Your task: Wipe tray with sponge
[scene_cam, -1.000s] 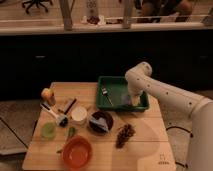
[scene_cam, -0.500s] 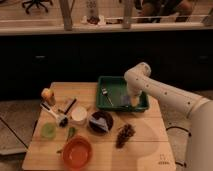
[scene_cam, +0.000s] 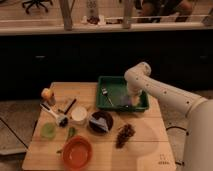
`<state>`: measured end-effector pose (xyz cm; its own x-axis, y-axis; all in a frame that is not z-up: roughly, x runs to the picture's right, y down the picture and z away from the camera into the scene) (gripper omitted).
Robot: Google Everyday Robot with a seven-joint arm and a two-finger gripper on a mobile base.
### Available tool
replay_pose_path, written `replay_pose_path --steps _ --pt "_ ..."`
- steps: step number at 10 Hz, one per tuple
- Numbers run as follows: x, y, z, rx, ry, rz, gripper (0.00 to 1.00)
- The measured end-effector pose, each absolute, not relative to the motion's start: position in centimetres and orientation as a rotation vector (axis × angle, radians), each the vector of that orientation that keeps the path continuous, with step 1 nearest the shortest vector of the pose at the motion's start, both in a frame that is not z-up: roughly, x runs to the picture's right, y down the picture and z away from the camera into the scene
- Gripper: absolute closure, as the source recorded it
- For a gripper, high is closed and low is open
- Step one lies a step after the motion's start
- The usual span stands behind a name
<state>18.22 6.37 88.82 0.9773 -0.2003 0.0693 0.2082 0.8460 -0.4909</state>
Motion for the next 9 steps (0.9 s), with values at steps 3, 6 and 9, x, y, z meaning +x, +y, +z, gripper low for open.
replay_pose_path --steps 3,6,9 --pt "18.2 6.2 88.9 -0.521 -0.02 -0.219 1.0" --pt "18.0 5.3 89.5 -0.507 -0.021 -0.224 1.0" --pt "17.7 5.1 91.0 -0.518 -0.013 -0.231 1.0"
